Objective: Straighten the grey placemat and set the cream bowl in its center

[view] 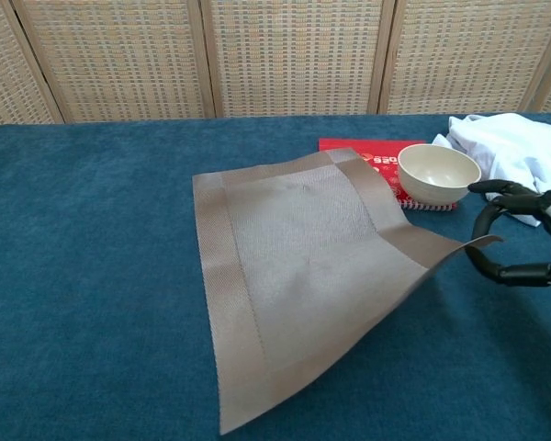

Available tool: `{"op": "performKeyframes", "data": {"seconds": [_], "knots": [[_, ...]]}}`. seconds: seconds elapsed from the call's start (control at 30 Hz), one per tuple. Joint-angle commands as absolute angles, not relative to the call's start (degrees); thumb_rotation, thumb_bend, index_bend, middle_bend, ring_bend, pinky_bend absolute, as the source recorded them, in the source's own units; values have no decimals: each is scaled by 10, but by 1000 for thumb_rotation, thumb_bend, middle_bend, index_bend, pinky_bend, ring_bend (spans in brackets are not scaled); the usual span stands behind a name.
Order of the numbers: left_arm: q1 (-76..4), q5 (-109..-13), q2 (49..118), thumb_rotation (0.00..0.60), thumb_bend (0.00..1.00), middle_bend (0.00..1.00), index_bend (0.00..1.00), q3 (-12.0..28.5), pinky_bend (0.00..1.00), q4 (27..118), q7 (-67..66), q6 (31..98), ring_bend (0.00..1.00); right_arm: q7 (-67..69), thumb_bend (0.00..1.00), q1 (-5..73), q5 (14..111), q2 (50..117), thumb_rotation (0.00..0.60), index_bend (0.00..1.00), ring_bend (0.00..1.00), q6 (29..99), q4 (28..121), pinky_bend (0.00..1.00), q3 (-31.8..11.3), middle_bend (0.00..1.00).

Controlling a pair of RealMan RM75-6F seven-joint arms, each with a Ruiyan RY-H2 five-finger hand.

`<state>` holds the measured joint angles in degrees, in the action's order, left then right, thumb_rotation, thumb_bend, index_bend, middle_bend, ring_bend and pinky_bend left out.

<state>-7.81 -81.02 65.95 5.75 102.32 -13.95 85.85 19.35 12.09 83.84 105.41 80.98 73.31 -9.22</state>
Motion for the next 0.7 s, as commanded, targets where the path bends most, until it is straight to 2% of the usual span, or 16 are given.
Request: {"op": "performKeyframes", "data": {"seconds": [0.03,0.7], "knots": [[-78,-811,660,600,238,0,5,57,0,1023,-141,859,0,206,598,121,818,1033,600,681,0,804,733,96,-111,226],[-80,-811,667,600,238,0,5,55,0,1022,-155,855,0,218,599,134,740,954,600,680,0,758,731,97,-174,226]]}}
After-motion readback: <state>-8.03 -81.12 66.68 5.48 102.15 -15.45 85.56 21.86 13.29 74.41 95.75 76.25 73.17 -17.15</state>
